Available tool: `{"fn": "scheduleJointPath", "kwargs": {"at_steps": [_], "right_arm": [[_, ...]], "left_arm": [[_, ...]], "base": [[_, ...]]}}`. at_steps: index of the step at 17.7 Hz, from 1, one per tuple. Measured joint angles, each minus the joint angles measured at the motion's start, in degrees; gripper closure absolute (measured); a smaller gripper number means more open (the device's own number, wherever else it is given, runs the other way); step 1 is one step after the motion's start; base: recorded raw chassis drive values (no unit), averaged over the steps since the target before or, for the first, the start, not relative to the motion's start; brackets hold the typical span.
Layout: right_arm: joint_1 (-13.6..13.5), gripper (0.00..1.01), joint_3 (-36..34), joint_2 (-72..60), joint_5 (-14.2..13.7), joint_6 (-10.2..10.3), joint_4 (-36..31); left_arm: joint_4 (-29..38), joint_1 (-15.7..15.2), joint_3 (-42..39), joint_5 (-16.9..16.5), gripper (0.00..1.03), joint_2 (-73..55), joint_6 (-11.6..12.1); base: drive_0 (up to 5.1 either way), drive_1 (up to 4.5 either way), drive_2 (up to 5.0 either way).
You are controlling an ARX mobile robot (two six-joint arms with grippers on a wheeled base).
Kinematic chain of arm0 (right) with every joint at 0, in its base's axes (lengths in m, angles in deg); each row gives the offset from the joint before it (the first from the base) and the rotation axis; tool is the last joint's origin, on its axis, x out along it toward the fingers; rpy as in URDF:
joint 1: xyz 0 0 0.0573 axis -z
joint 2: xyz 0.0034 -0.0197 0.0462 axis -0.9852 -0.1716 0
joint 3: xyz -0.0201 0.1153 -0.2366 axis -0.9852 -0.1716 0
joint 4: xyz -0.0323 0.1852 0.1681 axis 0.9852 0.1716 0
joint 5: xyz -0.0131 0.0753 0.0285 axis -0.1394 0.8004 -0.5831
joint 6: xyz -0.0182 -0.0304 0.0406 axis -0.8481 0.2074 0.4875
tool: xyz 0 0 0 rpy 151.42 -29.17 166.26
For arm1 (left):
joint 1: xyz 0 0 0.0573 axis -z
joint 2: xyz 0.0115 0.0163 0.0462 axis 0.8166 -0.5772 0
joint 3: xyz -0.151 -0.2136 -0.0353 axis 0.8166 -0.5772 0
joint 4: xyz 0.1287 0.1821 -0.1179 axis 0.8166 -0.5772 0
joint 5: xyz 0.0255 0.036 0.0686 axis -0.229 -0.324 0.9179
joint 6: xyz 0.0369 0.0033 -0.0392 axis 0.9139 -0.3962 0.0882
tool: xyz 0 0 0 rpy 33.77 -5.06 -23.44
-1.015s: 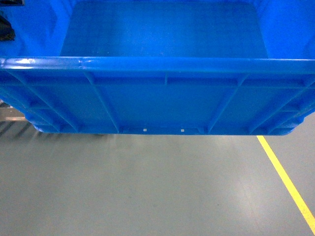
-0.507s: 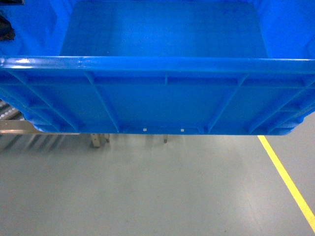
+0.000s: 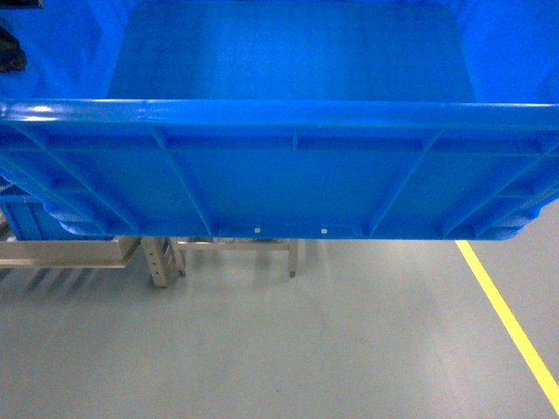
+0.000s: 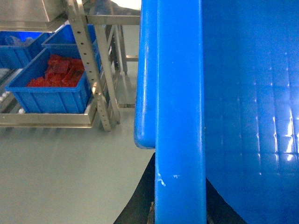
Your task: Place box next to blue box on left shelf
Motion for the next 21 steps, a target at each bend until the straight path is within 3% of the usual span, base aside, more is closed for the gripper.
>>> {"fn": "scheduleJointPath", "kwargs": {"at_steps": [4, 8, 21], "right_arm": [[0.0, 0.94, 0.0, 0.0, 0.02, 0.0, -0.11], [0.0, 0.94, -0.02, -0.04, 0.0, 0.0, 0.46], [0.04, 0.94, -0.02, 0.0, -0.15, -0.04, -0.02]], "left_arm": [[0.0, 0.0, 0.0, 0.04, 0.97, 0.0, -0.02], [-0.37, 0.0, 0.0, -0.02, 0.97, -0.24, -0.02], [0.13, 0.2, 0.04, 0.15, 0.97, -0.2, 0.0]], "base": [[0.0, 4.33, -4.3], [0.0, 0.0, 0.0], [-4.9, 2.5, 2.5]]}}
